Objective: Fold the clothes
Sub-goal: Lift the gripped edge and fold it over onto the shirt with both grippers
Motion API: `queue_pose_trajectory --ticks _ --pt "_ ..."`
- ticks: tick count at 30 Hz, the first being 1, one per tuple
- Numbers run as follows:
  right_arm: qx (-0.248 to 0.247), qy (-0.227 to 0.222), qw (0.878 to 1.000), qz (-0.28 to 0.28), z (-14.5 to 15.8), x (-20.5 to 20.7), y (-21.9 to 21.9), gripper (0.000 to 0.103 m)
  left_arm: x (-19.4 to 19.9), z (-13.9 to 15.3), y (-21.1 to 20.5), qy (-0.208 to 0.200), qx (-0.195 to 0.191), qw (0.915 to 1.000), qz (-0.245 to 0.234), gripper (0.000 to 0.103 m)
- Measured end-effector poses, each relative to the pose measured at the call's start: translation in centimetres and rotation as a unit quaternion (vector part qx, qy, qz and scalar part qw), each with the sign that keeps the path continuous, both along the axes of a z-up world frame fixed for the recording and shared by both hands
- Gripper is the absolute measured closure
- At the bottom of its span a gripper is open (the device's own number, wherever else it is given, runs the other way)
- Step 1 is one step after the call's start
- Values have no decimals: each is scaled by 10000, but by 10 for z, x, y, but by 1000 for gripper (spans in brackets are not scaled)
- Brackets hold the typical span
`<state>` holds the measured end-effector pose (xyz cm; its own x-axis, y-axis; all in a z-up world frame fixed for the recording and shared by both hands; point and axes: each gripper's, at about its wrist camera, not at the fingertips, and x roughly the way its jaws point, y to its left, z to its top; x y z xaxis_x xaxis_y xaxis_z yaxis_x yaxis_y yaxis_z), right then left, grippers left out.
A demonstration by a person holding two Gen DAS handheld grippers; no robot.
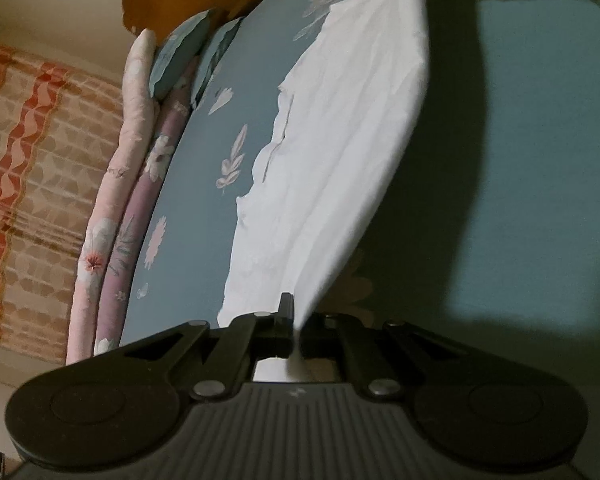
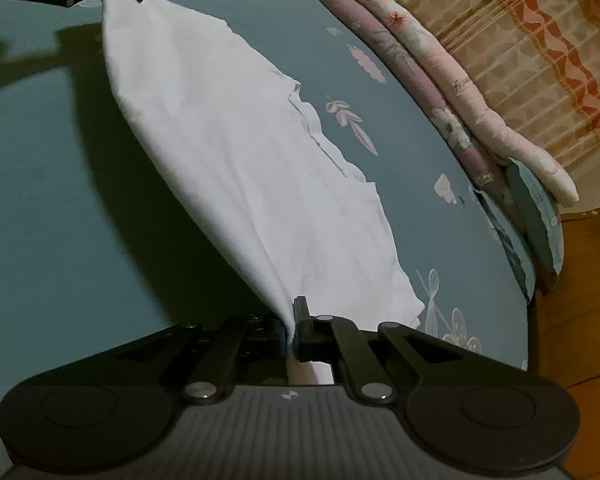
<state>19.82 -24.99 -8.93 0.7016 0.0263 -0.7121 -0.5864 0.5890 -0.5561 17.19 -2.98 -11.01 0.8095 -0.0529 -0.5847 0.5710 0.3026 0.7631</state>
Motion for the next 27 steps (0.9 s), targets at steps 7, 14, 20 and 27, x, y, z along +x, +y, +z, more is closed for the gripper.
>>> queue_pose_trajectory --ticks 7,14,20,27 --pt "90 229 9997 32 10 -47 -2 99 -51 9 -3 134 -10 9999 -86 102" --pt "31 455 9990 -38 7 -80 -4 98 -86 5 -8 334 -3 9993 -173 99" --pt "4 890 9960 -128 -12 -89 -1 86 -93 -11 -3 873 65 9962 -19 91" --pt "386 1114 9927 -261 7 -112 -23 81 -103 10 18 1431 -158 9894 200 87"
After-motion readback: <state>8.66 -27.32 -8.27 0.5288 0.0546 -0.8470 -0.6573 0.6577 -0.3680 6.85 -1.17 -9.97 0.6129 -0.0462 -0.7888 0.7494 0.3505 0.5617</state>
